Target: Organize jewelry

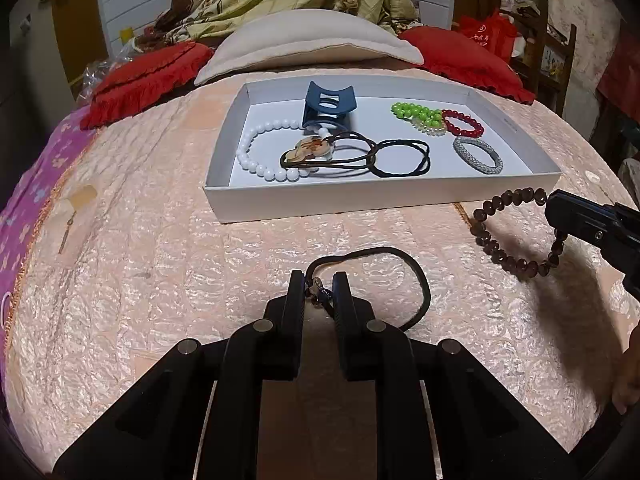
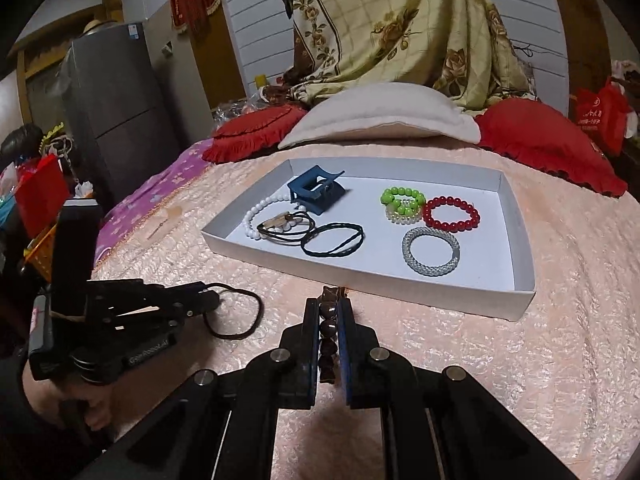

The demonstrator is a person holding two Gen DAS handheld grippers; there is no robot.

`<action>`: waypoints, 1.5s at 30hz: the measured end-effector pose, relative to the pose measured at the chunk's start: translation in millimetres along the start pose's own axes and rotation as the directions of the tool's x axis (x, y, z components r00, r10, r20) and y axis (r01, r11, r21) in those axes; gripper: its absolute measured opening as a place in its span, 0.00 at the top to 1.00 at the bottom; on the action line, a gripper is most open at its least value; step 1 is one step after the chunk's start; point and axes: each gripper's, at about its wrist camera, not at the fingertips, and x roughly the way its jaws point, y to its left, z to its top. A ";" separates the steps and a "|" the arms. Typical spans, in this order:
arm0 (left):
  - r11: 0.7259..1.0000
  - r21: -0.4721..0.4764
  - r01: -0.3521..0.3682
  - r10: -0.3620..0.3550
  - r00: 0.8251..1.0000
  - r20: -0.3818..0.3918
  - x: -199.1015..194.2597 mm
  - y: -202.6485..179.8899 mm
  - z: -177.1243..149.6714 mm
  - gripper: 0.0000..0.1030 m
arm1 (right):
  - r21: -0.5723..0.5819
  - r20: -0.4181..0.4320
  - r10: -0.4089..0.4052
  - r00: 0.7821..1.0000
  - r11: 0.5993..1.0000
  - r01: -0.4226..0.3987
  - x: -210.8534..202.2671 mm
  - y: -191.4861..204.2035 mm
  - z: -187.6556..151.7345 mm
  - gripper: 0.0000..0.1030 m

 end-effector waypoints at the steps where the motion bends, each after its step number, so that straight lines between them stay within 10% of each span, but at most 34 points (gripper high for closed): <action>1: 1.000 -0.002 -0.002 0.002 1.000 0.000 0.3 0.4 0.1 0.88 | 0.003 -0.001 0.000 1.000 1.000 0.000 1.3 -0.7 0.2 0.92; 45: 1.000 -0.005 -0.014 0.014 1.000 -0.006 6.0 0.9 -0.1 0.88 | -0.003 0.002 -0.025 1.000 1.000 0.025 4.4 -5.1 -0.5 0.92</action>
